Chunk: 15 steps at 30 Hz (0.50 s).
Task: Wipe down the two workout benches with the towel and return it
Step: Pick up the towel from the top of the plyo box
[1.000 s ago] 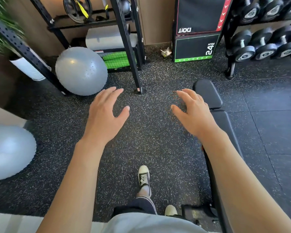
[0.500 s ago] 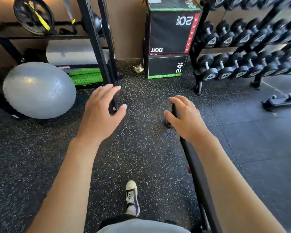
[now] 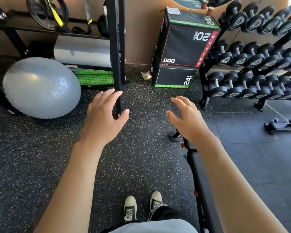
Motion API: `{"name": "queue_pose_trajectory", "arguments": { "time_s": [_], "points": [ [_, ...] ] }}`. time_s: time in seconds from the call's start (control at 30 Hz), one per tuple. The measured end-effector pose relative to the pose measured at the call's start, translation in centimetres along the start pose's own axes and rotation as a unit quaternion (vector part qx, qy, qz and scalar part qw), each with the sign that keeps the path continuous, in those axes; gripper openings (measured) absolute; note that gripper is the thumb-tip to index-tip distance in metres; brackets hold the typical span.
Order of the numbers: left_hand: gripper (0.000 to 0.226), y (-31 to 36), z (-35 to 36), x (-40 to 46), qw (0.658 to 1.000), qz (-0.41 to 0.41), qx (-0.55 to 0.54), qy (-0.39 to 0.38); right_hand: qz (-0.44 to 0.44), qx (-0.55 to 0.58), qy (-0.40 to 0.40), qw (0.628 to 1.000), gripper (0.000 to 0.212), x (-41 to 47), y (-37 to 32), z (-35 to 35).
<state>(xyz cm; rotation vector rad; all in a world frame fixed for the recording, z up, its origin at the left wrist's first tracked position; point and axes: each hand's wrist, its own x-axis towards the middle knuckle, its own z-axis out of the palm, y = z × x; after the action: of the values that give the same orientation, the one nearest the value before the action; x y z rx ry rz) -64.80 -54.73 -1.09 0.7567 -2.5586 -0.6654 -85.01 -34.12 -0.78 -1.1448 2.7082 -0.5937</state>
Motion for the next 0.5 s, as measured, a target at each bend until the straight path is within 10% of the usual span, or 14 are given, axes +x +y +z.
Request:
{"name": "queue_pose_trajectory", "arguments": {
  "time_s": [0.5],
  "points": [
    [0.064,-4.5,0.7,14.0,1.000,-0.019,0.017,0.014,-0.026,-0.009,0.003,1.000,0.064,16.0,-0.6,1.1]
  ]
}}
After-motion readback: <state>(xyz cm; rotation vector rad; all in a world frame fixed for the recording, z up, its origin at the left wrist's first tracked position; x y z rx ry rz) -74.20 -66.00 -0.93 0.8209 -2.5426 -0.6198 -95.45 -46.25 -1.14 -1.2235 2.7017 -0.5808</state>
